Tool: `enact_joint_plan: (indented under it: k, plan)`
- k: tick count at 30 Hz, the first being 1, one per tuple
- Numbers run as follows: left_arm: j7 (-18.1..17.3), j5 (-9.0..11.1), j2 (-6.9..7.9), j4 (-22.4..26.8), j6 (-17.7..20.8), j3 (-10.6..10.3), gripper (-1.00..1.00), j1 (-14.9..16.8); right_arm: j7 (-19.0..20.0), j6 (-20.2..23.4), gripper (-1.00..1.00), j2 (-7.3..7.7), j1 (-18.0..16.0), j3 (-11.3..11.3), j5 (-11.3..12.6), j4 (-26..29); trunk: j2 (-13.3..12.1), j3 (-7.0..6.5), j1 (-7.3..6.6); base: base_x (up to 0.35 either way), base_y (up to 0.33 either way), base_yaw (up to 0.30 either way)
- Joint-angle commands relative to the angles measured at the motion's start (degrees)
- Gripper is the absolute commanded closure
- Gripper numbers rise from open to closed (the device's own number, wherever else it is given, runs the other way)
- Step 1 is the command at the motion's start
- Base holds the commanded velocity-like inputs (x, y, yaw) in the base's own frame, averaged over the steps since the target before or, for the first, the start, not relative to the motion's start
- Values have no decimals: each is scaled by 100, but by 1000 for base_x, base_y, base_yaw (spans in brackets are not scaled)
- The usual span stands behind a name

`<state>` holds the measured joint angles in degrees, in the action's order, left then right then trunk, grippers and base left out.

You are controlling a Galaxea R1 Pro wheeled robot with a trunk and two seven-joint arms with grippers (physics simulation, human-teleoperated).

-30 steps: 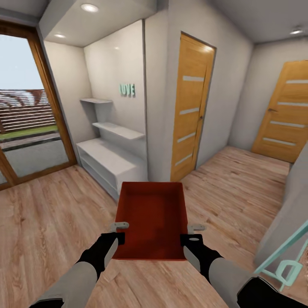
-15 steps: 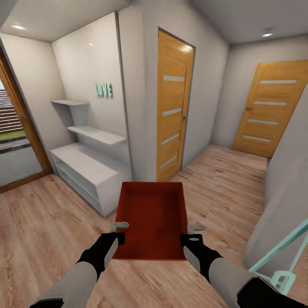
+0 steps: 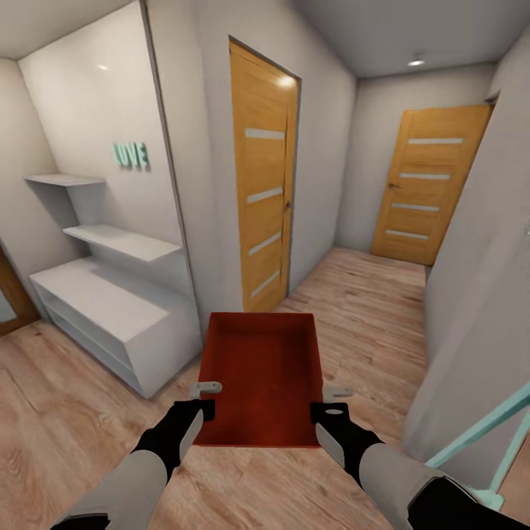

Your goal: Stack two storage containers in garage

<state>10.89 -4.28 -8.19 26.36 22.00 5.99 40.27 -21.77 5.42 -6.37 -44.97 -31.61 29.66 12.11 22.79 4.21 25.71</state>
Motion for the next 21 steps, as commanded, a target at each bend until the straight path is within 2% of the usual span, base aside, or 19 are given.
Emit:
enact_joint_plan:
  k: [1, 7, 21]
  plan:
    - [19, -20, 72, -32, 37, -7, 100, -2, -11, 38, 100, 5, -11, 129, -65, 186, 13, 13, 7, 323, 0, -243]
    - [19, -27, 70, -19, 40, -39, 100, -2, -9, 38, 100, 4, -11, 129, -65, 186, 13, 13, 7, 263, 0, -243]
    - [86, -35, 63, -16, 43, -39, 100, -2, -9, 38, 100, 4, -11, 129, -66, 186, 13, 13, 7, 13, 0, -243]
